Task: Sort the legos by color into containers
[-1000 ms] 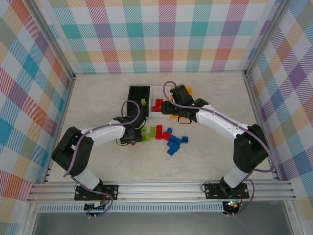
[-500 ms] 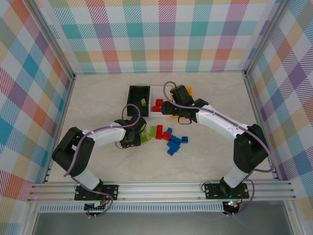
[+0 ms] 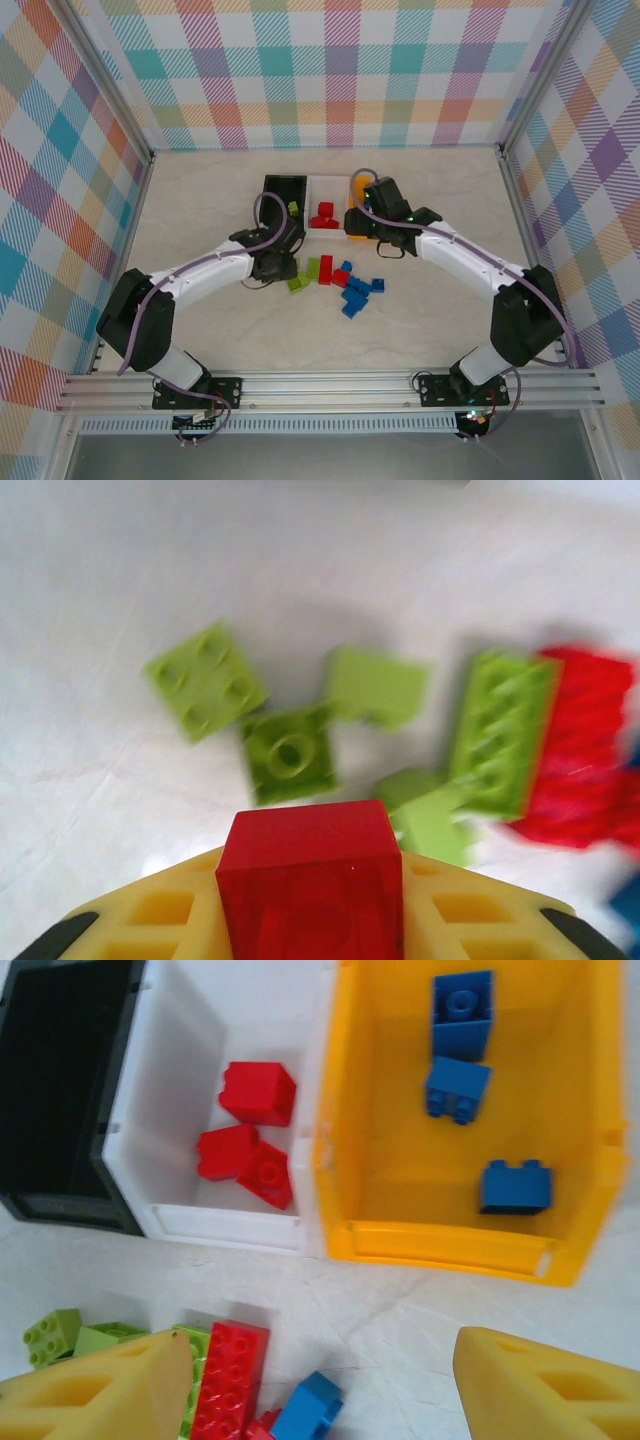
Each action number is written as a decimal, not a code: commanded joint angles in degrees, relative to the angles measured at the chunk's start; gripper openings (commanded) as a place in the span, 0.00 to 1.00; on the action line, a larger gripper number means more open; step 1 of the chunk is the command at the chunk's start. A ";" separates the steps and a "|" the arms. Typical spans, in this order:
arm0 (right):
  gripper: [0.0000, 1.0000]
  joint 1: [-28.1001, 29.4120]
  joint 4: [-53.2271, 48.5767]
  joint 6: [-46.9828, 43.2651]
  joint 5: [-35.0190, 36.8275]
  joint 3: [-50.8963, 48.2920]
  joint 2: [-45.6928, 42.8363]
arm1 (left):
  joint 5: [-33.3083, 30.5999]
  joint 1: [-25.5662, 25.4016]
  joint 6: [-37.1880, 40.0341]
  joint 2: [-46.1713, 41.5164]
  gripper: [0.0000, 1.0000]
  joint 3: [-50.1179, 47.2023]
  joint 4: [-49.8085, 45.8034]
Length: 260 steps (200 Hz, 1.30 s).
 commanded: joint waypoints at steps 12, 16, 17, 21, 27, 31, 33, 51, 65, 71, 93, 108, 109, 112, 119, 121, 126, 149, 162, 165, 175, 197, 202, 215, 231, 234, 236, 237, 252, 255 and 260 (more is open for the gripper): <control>0.70 -2.38 1.11 2.18 1.28 -4.02 -5.30 | -1.02 -0.56 2.19 7.26 0.35 13.38 -0.93; 0.70 -2.65 1.11 2.26 1.32 -4.47 -5.70 | -1.41 -0.57 2.32 8.56 0.35 15.20 -1.00; 0.70 -2.67 1.06 2.31 1.32 -4.57 -5.77 | -1.54 -0.58 2.39 8.90 0.35 15.68 -1.01; 0.70 -2.84 0.98 2.40 1.33 -5.01 -6.14 | -1.80 -0.54 2.65 10.27 0.35 17.58 -1.02; 0.70 -3.09 0.84 2.51 1.32 -5.55 -6.64 | -2.60 -0.54 3.24 12.60 0.35 20.50 -1.14; 0.70 -3.19 0.75 2.53 1.33 -5.90 -6.99 | -3.08 -0.54 3.50 14.27 0.34 22.32 -1.39; 0.70 -3.28 0.64 2.54 1.33 -6.07 -7.09 | -3.32 -0.53 3.64 14.79 0.34 23.50 -1.62; 0.70 -3.73 0.28 2.52 1.33 -7.07 -7.89 | -5.54 -0.49 4.52 22.19 0.33 32.49 -3.20; 0.70 -3.96 0.03 2.45 1.40 -7.67 -8.50 | -7.44 -0.33 4.74 27.85 0.33 39.83 -5.76; 0.70 -4.03 0.12 2.43 1.41 -7.95 -8.79 | -8.57 -0.23 4.87 30.07 0.33 42.72 -6.75; 0.70 -4.10 0.69 2.60 0.86 -8.88 -9.80 | -9.63 -0.23 4.93 36.23 0.33 51.46 -9.54; 0.70 -4.10 0.79 2.63 0.44 -9.15 -10.14 | -10.06 -0.23 4.67 39.47 0.33 56.09 -11.40; 0.70 -4.06 0.68 2.63 0.44 -9.15 -10.14 | -10.08 -0.23 4.71 39.69 0.33 56.30 -11.53; 0.70 -4.09 0.62 2.63 0.40 -9.21 -10.21 | -10.19 -0.23 4.63 40.25 0.33 56.97 -11.97; 0.70 -4.10 0.57 2.71 0.23 -9.24 -10.40 | -10.37 -0.23 4.56 41.46 0.33 58.92 -13.09; 0.70 -4.10 0.57 2.67 0.15 -9.30 -10.45 | -10.43 -0.23 4.52 41.85 0.33 59.44 -13.40; 0.71 -4.10 0.63 2.65 -0.02 -9.44 -10.62 | -10.52 -0.23 4.41 42.67 0.34 60.43 -14.04; 0.72 -4.10 1.57 2.02 -1.61 -10.09 -11.47 | -8.73 -0.32 3.35 43.76 0.48 62.65 -14.43; 0.74 -4.10 1.63 1.70 -2.33 -10.12 -11.93 | -7.91 -0.62 2.82 42.13 0.58 62.10 -13.53; 0.74 -4.10 1.54 1.62 -2.62 -10.12 -11.98 | -7.96 -0.73 2.81 41.52 0.60 61.79 -13.24; 0.74 -4.10 1.22 1.38 -3.14 -9.99 -12.07 | -7.63 -0.92 2.65 39.30 0.68 60.37 -12.15; 0.74 -4.10 0.96 0.69 -5.21 -10.03 -12.36 | -6.09 -0.96 1.63 32.41 0.79 54.32 -8.88; 0.74 -4.12 1.05 0.32 -6.59 -10.09 -12.42 | -5.74 -1.02 1.35 30.29 0.81 51.90 -7.61; 0.72 -3.73 1.70 -1.06 -11.13 -10.03 -11.96 | -4.83 -1.24 0.40 23.33 0.88 43.52 -3.34; 0.71 -0.91 0.44 -3.13 -14.15 -8.78 -10.11 | -4.31 -1.29 -0.95 13.92 0.97 31.56 1.64; 0.71 -0.12 0.28 -3.76 -14.37 -8.58 -9.79 | -4.28 -1.28 -1.07 11.98 0.98 29.36 2.27; 0.71 0.41 0.19 -4.11 -14.51 -8.43 -9.44 | -4.32 -1.29 -1.17 10.70 0.99 27.94 2.73; 0.71 0.75 0.12 -4.30 -14.63 -8.40 -9.22 | -4.36 -1.29 -1.16 10.11 1.00 27.59 2.83; 0.72 5.41 -0.69 -6.44 -15.41 -7.34 -6.48 | -6.09 -1.29 -1.91 1.09 1.00 16.69 3.62; 0.72 6.30 -0.75 -6.68 -15.60 -7.19 -5.85 | -6.74 -1.24 -2.00 -0.94 1.00 14.62 3.57; 0.73 7.82 -0.80 -7.01 -15.97 -6.78 -4.68 | -7.71 -1.29 -2.44 -4.25 1.00 11.17 3.63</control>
